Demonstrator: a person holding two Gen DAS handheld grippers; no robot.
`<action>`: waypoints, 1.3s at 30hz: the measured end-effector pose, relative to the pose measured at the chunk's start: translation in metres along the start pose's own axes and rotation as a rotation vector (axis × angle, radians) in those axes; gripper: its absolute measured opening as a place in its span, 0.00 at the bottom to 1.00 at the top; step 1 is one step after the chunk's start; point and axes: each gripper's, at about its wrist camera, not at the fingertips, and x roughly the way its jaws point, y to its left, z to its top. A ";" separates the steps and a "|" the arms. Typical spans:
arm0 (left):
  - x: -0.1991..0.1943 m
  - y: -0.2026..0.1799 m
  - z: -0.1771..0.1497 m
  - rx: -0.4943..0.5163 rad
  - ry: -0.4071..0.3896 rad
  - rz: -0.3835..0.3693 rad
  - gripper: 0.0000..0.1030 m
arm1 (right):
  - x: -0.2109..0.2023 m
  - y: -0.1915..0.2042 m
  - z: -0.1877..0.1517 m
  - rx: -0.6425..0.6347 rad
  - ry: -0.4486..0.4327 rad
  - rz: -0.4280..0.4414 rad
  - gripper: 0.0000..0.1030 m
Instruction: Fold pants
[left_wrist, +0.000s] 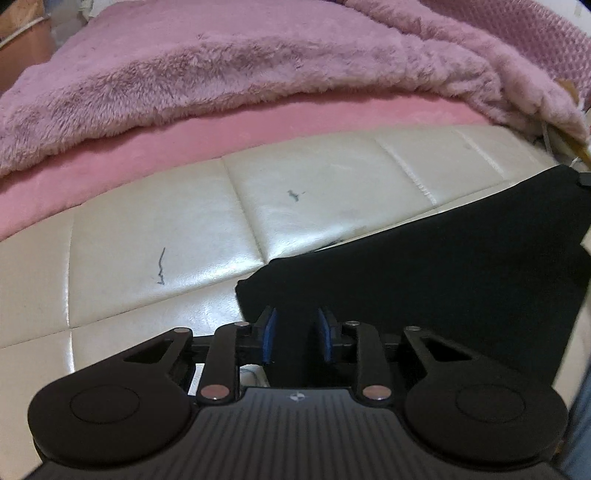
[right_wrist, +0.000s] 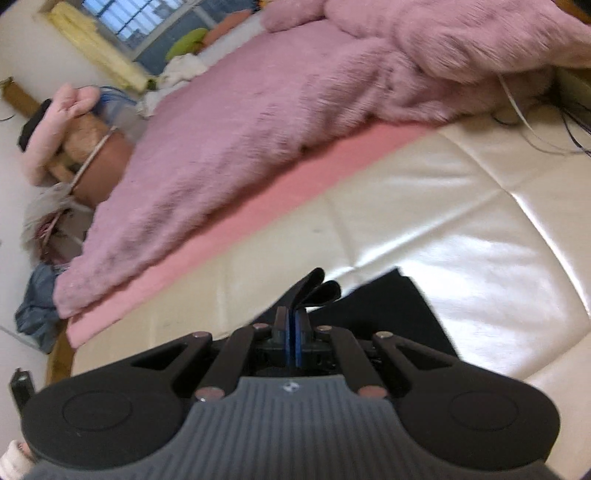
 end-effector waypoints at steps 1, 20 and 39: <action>0.004 0.000 -0.001 -0.003 0.007 0.007 0.26 | 0.003 -0.006 -0.001 0.000 0.000 -0.010 0.00; 0.025 0.001 -0.004 -0.017 -0.002 -0.010 0.17 | 0.056 -0.018 -0.014 -0.269 0.007 -0.362 0.00; -0.036 -0.028 -0.053 -0.045 -0.062 -0.068 0.15 | 0.016 0.024 -0.070 -0.440 -0.069 -0.314 0.03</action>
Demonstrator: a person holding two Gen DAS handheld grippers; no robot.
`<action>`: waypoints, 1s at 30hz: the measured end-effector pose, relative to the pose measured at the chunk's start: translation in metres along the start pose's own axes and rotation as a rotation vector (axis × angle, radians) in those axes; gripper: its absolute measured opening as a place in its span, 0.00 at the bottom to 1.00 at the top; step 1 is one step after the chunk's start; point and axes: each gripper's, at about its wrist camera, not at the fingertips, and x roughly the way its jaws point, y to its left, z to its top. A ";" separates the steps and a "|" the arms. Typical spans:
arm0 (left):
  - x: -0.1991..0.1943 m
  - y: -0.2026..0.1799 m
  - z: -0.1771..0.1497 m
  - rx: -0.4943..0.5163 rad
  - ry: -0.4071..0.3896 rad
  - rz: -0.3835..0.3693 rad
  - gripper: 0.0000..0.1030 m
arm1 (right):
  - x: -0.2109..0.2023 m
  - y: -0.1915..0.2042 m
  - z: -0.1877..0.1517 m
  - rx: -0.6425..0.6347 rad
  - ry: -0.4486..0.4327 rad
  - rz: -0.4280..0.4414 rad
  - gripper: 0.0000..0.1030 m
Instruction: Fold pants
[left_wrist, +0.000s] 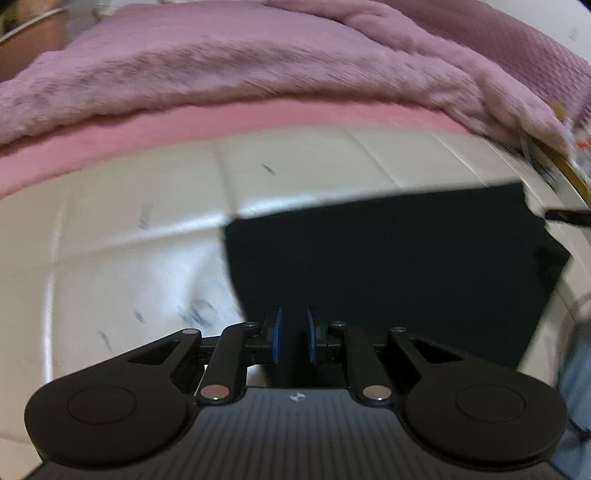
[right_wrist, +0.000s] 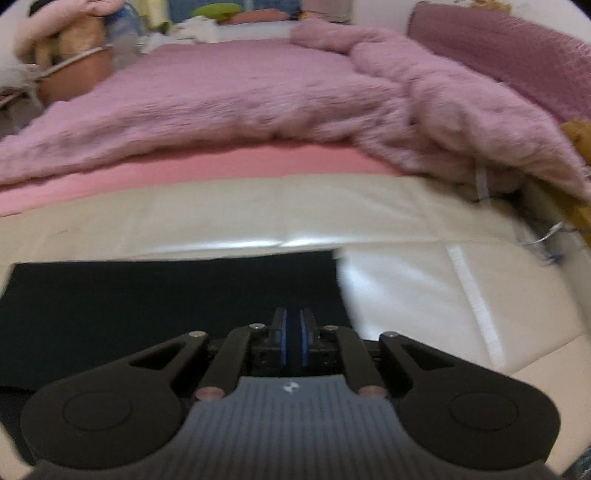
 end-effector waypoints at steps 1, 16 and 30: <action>-0.001 -0.006 -0.005 0.021 0.011 0.001 0.15 | -0.001 0.008 -0.004 0.010 0.001 0.032 0.03; -0.017 -0.014 -0.041 0.019 0.102 0.018 0.13 | -0.004 0.134 -0.059 -0.066 0.070 0.261 0.04; 0.016 0.063 -0.032 -0.466 -0.020 -0.111 0.55 | 0.001 0.163 -0.048 -0.145 0.085 0.244 0.29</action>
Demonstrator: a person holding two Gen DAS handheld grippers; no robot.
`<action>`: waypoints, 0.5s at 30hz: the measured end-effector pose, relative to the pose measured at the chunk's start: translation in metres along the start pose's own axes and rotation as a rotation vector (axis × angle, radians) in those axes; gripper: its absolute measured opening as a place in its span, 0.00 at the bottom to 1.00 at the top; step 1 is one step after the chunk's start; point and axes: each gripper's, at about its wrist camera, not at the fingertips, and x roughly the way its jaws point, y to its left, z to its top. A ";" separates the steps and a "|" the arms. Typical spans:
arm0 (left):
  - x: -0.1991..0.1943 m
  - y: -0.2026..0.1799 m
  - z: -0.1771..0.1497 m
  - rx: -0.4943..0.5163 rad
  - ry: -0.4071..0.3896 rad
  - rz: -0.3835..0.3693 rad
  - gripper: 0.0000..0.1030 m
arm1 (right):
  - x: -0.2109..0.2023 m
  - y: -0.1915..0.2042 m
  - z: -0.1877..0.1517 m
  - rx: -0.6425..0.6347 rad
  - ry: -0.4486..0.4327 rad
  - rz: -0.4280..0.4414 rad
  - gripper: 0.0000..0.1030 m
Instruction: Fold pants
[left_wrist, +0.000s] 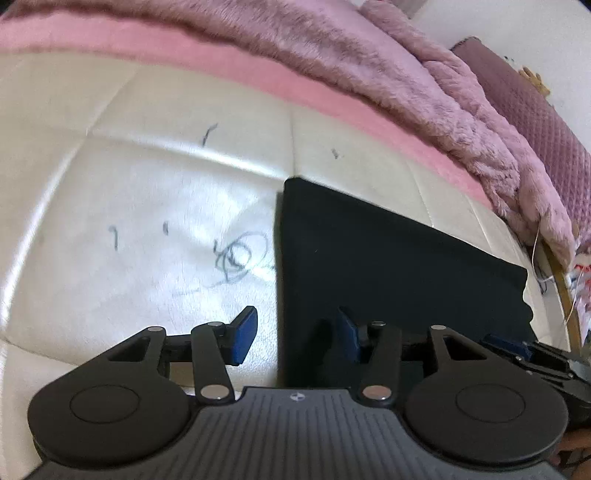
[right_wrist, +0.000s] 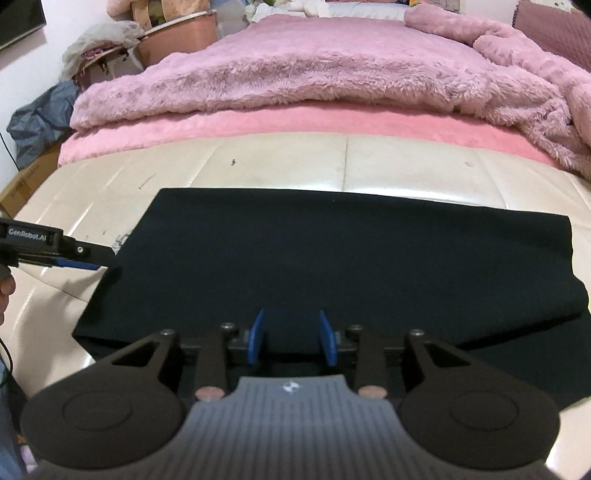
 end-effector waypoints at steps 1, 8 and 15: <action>0.001 0.001 -0.001 -0.007 -0.009 -0.008 0.56 | 0.002 -0.001 0.000 -0.001 0.006 -0.003 0.29; 0.010 0.003 -0.002 -0.051 -0.030 -0.078 0.52 | 0.016 -0.006 0.000 0.011 0.042 -0.007 0.29; 0.019 -0.003 -0.004 -0.066 -0.033 -0.073 0.27 | 0.024 -0.005 0.000 -0.003 0.051 -0.010 0.31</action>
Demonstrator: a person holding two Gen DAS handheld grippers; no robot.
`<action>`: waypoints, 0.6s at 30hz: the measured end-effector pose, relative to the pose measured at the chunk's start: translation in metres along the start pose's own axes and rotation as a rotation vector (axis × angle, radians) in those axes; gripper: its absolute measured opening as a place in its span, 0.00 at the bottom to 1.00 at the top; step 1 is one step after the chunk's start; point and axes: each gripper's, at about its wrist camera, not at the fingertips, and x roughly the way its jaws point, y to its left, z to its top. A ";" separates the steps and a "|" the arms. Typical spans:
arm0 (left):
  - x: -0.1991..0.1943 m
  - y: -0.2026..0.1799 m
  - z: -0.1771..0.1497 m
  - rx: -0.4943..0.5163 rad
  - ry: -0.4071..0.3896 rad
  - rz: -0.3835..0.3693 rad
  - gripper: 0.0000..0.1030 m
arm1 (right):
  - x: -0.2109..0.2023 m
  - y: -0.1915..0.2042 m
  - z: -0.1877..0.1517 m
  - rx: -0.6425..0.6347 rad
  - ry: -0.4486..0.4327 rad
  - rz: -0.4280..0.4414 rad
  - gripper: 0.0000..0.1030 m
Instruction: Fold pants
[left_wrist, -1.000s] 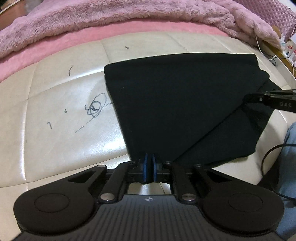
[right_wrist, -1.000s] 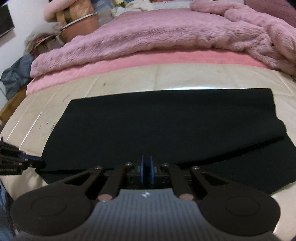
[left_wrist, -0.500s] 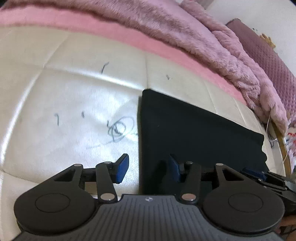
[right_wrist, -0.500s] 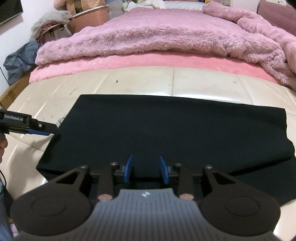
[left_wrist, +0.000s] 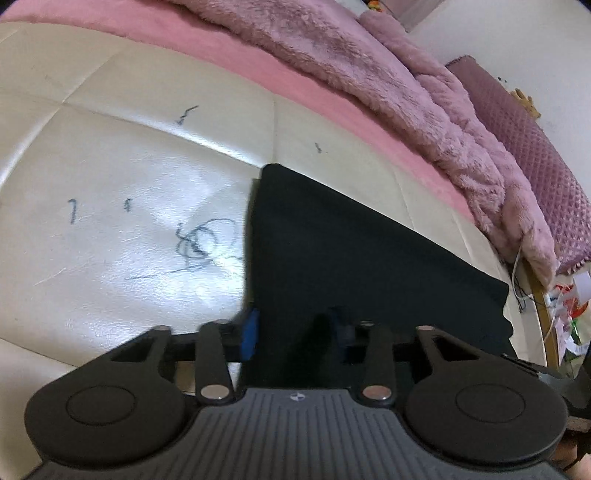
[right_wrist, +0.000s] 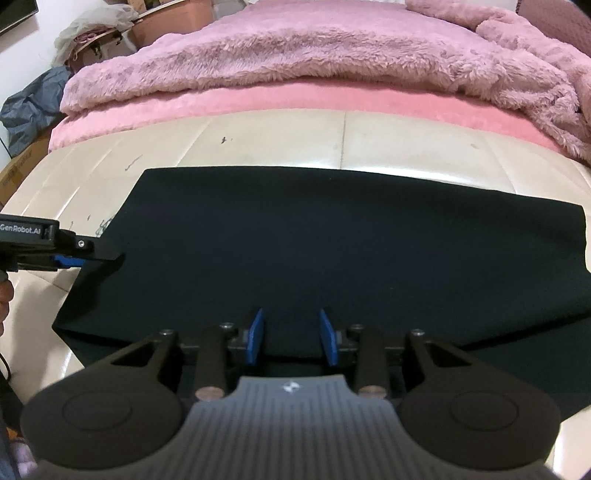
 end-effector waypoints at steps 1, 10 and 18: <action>-0.001 0.005 0.000 -0.023 -0.001 0.003 0.16 | 0.001 0.001 0.000 -0.004 0.000 0.001 0.32; -0.021 0.005 0.005 -0.070 -0.064 0.075 0.07 | 0.004 0.011 0.001 -0.041 0.017 -0.003 0.34; -0.098 0.052 0.034 -0.079 -0.105 0.221 0.07 | 0.019 0.070 0.007 -0.066 0.023 0.219 0.31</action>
